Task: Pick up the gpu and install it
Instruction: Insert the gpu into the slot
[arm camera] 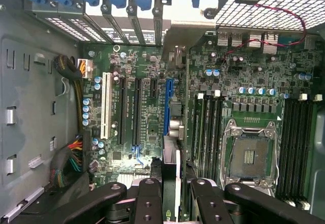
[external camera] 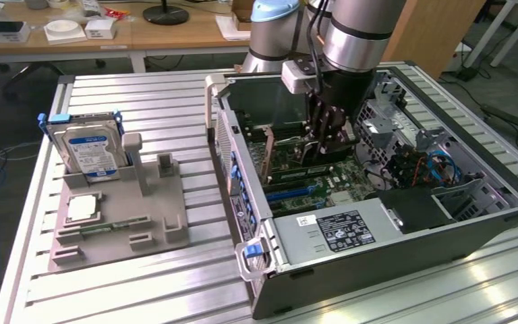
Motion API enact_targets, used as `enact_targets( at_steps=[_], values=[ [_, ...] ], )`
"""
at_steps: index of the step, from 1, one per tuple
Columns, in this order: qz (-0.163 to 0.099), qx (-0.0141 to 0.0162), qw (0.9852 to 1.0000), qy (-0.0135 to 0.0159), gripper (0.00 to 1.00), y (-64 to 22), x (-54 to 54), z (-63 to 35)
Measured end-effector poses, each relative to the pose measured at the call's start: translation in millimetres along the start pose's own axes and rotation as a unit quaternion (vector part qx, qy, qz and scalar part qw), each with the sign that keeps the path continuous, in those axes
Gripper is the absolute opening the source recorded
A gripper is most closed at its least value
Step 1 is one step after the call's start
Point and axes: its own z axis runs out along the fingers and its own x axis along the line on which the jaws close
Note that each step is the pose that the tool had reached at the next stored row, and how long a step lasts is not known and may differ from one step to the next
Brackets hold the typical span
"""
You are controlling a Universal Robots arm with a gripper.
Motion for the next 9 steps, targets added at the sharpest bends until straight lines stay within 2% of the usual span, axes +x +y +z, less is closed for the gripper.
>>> enact_targets(
  at_steps=[9],
  values=[
    [-0.006,0.0,1.0,-0.0005,0.27,0.0,0.0,0.0]
  ],
)
